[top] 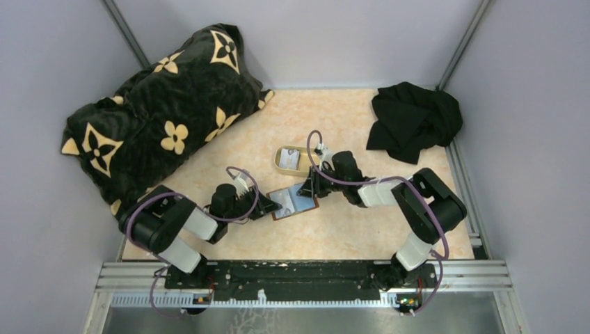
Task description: Take the credit cards out of the card holder
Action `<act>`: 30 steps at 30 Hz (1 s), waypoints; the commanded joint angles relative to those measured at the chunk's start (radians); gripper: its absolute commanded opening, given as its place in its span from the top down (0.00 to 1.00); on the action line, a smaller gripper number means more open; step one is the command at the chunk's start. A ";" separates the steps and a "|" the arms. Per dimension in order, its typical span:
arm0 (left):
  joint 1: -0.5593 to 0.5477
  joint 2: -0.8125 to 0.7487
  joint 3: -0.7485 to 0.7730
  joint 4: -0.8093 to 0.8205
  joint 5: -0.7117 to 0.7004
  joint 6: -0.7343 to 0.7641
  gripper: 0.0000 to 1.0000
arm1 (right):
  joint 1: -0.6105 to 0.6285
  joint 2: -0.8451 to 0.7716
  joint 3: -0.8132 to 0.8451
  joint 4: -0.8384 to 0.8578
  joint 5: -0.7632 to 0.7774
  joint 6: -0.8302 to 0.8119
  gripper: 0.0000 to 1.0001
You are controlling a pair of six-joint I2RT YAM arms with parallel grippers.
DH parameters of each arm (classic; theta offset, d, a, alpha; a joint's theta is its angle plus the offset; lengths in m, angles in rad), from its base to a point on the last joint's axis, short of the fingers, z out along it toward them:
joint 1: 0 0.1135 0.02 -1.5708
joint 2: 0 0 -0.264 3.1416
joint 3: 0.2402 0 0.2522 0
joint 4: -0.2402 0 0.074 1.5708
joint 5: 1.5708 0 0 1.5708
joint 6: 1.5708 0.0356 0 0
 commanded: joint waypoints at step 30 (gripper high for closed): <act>0.004 0.307 -0.019 0.247 0.023 -0.053 0.73 | 0.050 0.188 0.031 0.242 -0.161 0.076 0.63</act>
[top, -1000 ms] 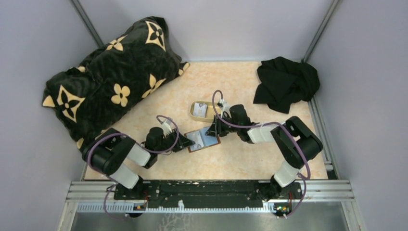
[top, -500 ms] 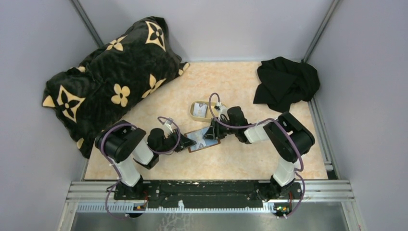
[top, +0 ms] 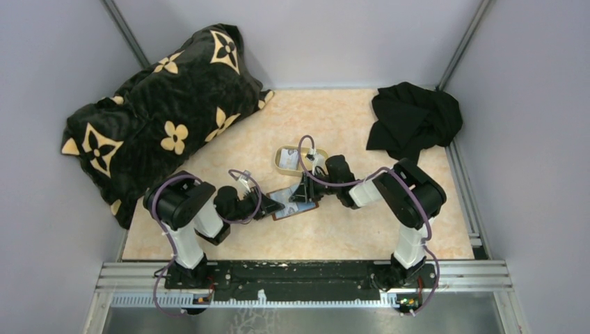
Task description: Take the credit cards out of the card holder
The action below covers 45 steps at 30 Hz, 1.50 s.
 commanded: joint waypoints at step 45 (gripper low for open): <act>0.001 -0.633 -0.088 -0.600 -0.048 0.108 0.71 | 0.080 0.114 0.058 0.055 -0.151 0.049 0.69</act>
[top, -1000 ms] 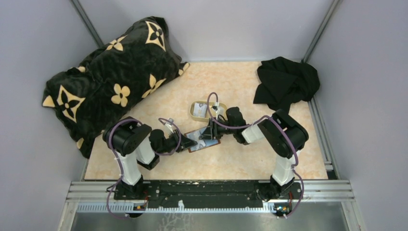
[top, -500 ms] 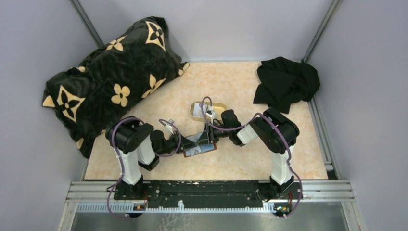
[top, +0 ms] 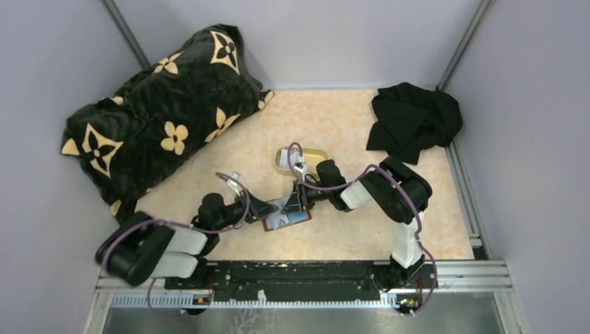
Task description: Take the credit cards out of the card holder
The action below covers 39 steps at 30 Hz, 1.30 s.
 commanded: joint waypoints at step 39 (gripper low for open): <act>-0.004 -0.079 0.024 -0.538 -0.141 0.190 0.73 | 0.025 -0.031 -0.025 0.165 -0.080 0.113 0.65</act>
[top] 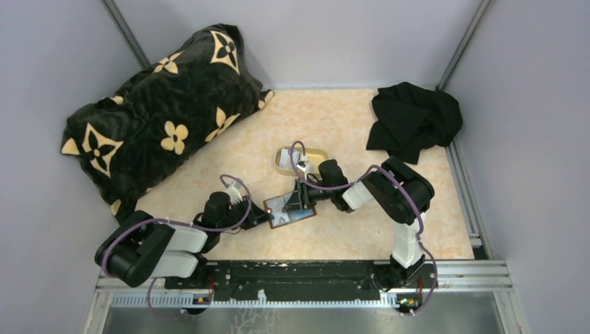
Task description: Take the credit cards out of the card holder
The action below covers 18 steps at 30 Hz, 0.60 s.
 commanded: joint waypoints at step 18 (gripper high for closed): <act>-0.006 0.061 -0.007 -0.101 -0.040 0.035 0.74 | 0.039 0.025 -0.017 0.189 -0.112 0.109 0.66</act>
